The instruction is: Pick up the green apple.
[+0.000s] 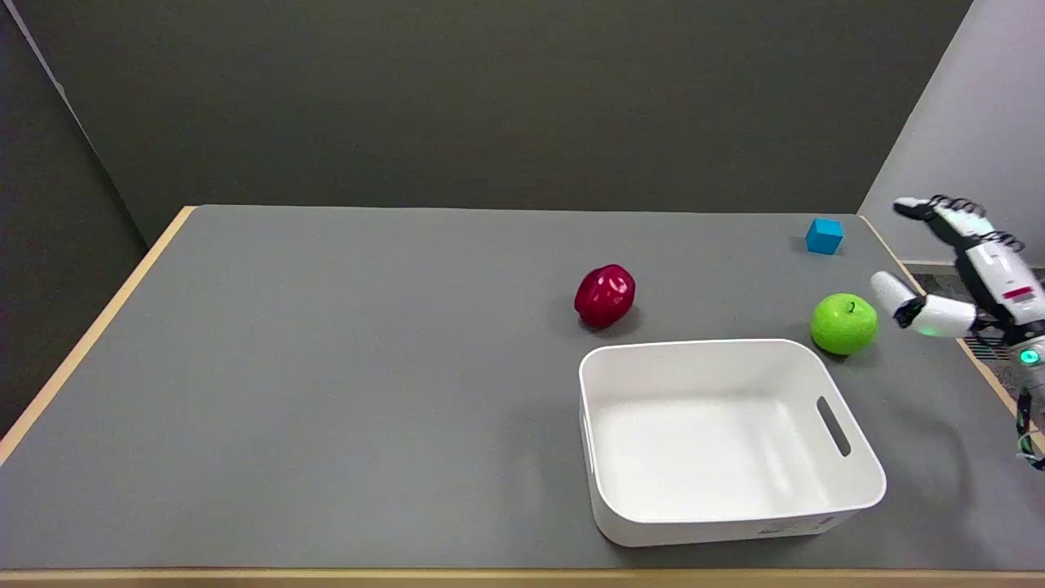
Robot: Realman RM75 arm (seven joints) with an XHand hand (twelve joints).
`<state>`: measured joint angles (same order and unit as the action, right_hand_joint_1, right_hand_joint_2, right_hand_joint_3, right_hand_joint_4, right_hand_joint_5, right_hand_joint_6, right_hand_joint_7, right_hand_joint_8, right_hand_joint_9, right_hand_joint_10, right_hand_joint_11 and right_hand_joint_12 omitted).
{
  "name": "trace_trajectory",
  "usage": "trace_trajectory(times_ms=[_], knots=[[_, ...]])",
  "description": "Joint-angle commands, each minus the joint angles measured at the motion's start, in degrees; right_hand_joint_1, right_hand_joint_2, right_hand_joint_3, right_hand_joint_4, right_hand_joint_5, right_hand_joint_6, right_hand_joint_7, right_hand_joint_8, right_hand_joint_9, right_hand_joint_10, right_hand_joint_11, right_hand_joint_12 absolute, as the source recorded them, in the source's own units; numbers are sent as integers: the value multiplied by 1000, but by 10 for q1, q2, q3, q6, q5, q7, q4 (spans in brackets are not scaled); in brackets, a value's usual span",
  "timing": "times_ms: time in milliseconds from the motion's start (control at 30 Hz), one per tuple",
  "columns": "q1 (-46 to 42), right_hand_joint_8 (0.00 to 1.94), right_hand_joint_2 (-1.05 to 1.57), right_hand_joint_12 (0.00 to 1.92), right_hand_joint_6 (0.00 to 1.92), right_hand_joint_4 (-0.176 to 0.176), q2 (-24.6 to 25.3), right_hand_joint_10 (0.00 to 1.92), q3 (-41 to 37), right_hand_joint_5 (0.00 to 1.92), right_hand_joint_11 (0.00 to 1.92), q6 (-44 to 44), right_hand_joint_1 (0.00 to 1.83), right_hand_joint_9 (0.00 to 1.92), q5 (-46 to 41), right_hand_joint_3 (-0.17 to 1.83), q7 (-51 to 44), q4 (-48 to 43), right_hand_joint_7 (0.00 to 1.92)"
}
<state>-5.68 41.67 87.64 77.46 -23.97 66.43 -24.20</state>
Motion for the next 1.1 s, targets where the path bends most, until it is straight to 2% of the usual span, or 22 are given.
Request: trace_trajectory(times_ms=[33,367,1100], knots=[[-15,302,620,807,418,-85,12,559,-2,203,-1,-74,497,64,105,861,-40,-42,235],[-27,304,619,815,419,-85,23,560,2,203,-1,-83,481,61,105,855,-34,-31,233],[10,289,624,794,409,-80,19,545,-6,189,-1,-130,493,48,106,865,-34,-26,214]])
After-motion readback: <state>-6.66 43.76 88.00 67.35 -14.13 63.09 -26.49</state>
